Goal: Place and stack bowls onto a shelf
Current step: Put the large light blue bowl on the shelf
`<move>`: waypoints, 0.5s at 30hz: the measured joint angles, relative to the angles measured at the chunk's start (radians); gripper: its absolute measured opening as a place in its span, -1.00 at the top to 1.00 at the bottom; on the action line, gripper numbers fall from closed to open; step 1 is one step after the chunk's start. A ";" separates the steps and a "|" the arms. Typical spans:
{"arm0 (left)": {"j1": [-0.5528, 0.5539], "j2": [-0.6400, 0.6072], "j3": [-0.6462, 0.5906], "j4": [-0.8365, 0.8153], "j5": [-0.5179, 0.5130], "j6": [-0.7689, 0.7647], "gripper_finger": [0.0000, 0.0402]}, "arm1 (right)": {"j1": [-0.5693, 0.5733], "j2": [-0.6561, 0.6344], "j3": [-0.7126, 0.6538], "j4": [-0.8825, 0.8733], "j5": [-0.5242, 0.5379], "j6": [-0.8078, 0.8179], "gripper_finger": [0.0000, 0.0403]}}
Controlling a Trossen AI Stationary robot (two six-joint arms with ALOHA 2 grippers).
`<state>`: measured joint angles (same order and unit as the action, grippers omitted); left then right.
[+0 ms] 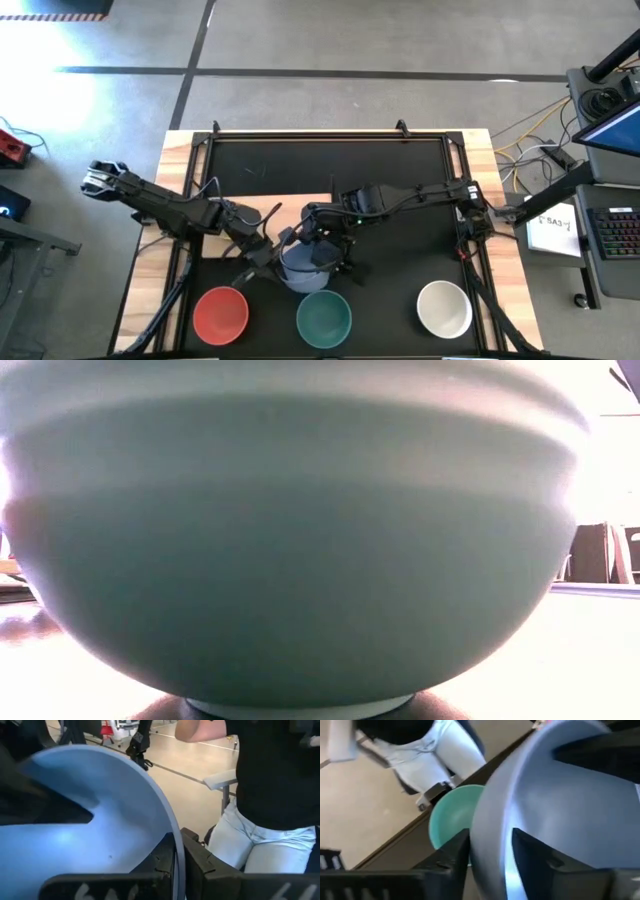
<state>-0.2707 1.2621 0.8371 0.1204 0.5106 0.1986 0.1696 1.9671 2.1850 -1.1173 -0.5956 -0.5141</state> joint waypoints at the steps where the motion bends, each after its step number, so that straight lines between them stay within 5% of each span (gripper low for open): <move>1: 0.003 0.000 0.000 -0.011 0.003 0.000 1.00 | 0.000 0.000 0.000 0.010 0.015 0.024 0.29; 15: 0.055 0.000 0.000 -0.043 -0.075 -0.048 1.00 | 0.000 -0.006 0.066 0.038 0.152 0.158 -0.16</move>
<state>-0.2158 1.2617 0.8371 0.0771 0.4356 0.1502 0.1692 1.9606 2.2508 -1.0795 -0.4435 -0.3561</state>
